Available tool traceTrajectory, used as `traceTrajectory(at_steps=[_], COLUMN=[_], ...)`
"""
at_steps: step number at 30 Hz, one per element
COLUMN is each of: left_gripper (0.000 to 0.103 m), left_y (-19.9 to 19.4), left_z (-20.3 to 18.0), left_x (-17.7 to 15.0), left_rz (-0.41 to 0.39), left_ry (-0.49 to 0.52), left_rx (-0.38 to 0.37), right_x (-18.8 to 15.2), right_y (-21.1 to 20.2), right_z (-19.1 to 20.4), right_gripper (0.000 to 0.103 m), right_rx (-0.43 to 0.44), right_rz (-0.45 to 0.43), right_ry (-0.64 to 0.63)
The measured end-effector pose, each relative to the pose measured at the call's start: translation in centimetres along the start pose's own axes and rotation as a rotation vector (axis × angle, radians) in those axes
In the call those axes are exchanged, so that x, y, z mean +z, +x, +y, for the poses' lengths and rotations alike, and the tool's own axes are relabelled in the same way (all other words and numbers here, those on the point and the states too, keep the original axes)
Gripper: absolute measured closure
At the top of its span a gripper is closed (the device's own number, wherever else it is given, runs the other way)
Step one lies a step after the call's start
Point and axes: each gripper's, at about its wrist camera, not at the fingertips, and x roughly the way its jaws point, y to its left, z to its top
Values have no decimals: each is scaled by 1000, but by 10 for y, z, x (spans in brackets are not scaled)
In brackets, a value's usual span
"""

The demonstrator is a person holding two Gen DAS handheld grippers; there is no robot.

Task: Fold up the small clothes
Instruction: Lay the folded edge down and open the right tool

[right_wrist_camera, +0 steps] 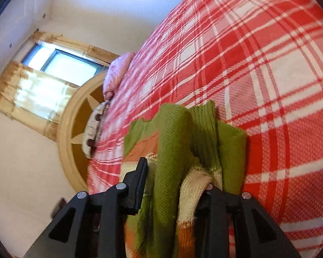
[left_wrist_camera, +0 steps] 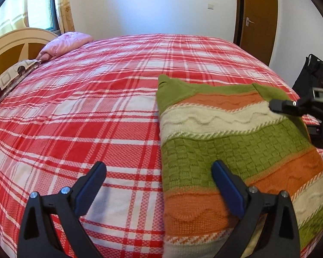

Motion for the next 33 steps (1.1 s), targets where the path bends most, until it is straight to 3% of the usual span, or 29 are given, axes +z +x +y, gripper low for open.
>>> traceTrajectory(at_steps=[2,4,6,9,11,15,17,19,21,24,27,29,30,33], left_gripper=[1,1,1,0,0,0,0,0,0,0,0,0,0,0], left_y=[1,3,5,8,7,3,3,4,6,7,6,6,7,6], left_z=[2,4,9,11,10,3,4,7,11,13,11,11,12,13], left_x=[0,0,0,0,0,-1,-1,-1,-1,-1,-1,-1,-1,-2], left_rz=[3,13,28,39,37,16,13,19,31,40,33,32,34,37], left_ry=[-4,-17,-44,-61,-55,-23,-21,-33,-53,-69,-60,-59,-61,-70], left_rx=[-16,-39,-74,-94,-92,-56,-54,-67,-94,-112,-102,-100,-103,-118], right_x=[-10,-21,-30,-32,-29,-29,-28,-24,-16,-8,-3,-5,-5,-11], right_y=[-12,-23,-36,-47,-43,-44,-61,-74,-71,-46,-23,-22,-22,-26], right_z=[0,7,14,18,17,37,40,39,35,29,21,19,22,37], right_gripper=[70,70,88,88,88,88,88,87,81,74,74,75,94,98], right_rx=[41,9,-68,-186,-276,-333,-400,-396,-329,-377,-337,-334,-349,-407], right_rz=[-22,-38,-86,-171,-163,-230,-336,-391,-332,-214,-151,-176,-200,-235], right_ry=[5,-54,-117,-180,-183,-212,-197,-178,-152,-168,-149,-170,-205,-289])
